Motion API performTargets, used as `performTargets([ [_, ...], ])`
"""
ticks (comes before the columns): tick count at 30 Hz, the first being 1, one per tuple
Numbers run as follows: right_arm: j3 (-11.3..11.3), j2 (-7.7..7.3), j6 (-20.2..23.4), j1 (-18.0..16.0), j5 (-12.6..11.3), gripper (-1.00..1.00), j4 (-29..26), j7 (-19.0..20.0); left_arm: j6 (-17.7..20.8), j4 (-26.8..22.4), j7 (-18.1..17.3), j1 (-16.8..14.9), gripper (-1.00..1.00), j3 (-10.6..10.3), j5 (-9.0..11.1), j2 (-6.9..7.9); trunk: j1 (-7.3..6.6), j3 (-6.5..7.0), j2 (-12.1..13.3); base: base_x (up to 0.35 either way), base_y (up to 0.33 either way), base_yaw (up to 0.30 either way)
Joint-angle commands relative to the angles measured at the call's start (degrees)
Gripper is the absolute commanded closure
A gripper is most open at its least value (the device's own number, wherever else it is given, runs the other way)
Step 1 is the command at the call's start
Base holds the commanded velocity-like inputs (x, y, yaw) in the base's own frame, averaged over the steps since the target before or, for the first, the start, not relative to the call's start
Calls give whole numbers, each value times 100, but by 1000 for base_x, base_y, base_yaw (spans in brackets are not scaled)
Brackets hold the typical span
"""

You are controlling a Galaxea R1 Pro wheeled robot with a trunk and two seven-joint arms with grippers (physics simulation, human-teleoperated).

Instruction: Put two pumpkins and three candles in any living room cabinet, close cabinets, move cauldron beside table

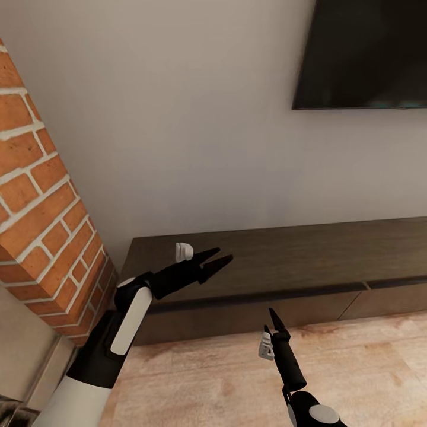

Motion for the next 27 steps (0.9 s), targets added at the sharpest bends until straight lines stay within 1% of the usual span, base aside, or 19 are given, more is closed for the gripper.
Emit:
performTargets([
  [1,-2,0,2,2,0,-100,0,0,1,-2,1,-1,-100,3,0,5,0,0,0,0,0,0],
  [8,2,-1,0,1,0,-100,-7,0,-4,-4,3,-2,-100,4,1,11,0,0,0,0,0,0],
  [16,-5,7,-3,-29,-4,-100,1,57,-5,-4,14,-2,-100,-6,1,-22,0,0,0,0,0,0],
  [19,-14,10,0,-185,8,-100,90,144,-5,2,31,-2,-100,-12,1,-38,0,0,0,0,0,0],
  [20,-16,13,3,-270,-8,-100,198,229,-5,1,35,-2,-100,-19,1,-44,0,0,0,0,0,0],
  [23,-19,15,4,-394,-23,-100,360,300,-5,-1,29,-2,-100,-30,1,-52,0,0,0,0,0,0],
  [25,-23,16,5,-453,-30,-100,415,320,-5,1,37,-2,-100,-33,-1,-56,0,0,0,0,0,0],
  [27,-25,16,2,-484,-34,-100,440,330,-5,0,28,-2,-100,-19,0,-29,0,0,0,0,0,0],
])
